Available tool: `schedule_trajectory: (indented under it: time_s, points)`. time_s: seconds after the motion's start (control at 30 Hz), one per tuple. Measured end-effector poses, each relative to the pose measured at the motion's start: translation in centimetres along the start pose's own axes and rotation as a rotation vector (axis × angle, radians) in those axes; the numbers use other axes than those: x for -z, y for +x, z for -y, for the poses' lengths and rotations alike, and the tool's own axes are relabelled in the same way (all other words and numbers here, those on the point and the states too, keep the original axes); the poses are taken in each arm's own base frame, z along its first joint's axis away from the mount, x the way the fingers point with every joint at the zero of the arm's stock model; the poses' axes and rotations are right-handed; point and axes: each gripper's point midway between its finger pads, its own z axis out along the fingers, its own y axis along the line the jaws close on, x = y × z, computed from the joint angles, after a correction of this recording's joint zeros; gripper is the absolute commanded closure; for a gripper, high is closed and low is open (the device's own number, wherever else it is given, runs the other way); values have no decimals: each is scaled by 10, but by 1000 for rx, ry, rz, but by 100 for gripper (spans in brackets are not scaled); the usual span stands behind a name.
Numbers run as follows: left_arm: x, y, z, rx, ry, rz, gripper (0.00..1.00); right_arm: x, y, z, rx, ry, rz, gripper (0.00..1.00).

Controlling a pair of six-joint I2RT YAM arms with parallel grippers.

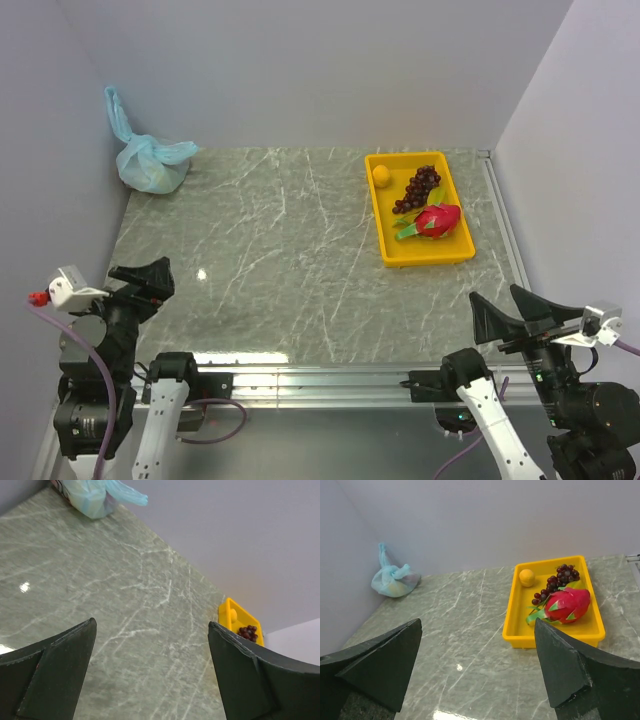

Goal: Untie the knot of the plastic bag and take out the fruit

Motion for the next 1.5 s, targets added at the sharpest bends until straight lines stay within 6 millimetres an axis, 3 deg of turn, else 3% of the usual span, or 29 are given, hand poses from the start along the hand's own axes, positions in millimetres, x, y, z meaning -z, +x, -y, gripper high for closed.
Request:
schedule_trajectory:
  time_s: [0.23,0.3,0.47,0.63,0.97,1.3,1.37,1.4,1.43,1.5]
  points:
    - [-33,13,18,61,5,-110,1,2,5,-4,-11,-34,-29,0]
    - [-52,21,21,72,-16,-165,1,2,7,-5,-16,-45,-40,0]
    - [-120,52,13,64,-173,-338,1,0,15,-9,-32,-90,-75,0]
    - [-190,70,-7,30,-338,-388,1,-5,22,-15,-9,-124,-119,0]
    - [-343,55,-64,35,-551,-273,1,-48,56,-18,32,-108,-321,0]
    - [-432,39,-132,-29,-669,-179,1,-62,59,-18,-26,-85,-295,0]
    - [-451,42,-144,-32,-677,-179,18,-65,59,-17,-33,-77,-294,0]
    - [-461,47,-151,-35,-681,-185,32,-67,59,-17,-35,-72,-297,0]
    - [-466,52,-156,-41,-684,-196,65,-69,61,-17,-39,-67,-305,0]
    - [-473,70,-169,-50,-694,-231,92,-74,66,-16,-40,-57,-329,0]
